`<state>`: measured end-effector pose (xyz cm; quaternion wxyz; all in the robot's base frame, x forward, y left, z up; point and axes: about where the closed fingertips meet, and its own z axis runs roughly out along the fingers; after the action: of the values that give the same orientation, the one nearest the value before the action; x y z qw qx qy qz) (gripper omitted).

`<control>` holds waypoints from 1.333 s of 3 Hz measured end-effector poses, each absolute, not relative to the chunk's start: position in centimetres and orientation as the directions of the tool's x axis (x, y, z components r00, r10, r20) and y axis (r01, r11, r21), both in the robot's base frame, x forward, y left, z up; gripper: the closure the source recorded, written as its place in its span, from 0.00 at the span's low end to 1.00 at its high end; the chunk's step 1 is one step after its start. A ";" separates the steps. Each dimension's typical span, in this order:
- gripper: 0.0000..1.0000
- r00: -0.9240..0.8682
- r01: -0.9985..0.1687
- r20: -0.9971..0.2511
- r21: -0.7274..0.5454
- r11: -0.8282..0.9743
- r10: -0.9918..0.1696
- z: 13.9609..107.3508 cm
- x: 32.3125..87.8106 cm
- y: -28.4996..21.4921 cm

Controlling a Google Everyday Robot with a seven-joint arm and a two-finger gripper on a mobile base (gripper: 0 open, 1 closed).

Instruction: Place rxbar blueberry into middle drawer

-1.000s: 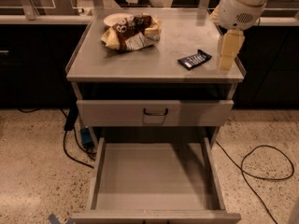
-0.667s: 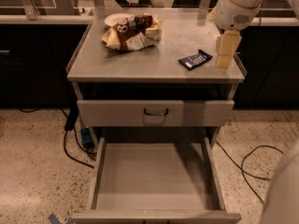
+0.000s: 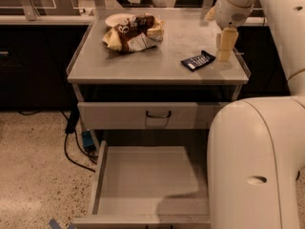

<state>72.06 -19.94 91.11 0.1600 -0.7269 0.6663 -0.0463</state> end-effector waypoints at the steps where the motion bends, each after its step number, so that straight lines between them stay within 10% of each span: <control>1: 0.00 0.112 -0.935 -0.155 -0.351 -0.051 -0.982 91.1 74.0 -19.3; 4: 0.00 0.146 -0.944 -0.150 -0.318 -0.092 -0.978 86.8 76.8 -17.8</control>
Offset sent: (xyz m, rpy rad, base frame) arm 0.0101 0.0027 0.0020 0.0085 -0.0339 -0.0036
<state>76.83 -17.75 86.82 0.1715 -0.7374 0.6514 -0.0498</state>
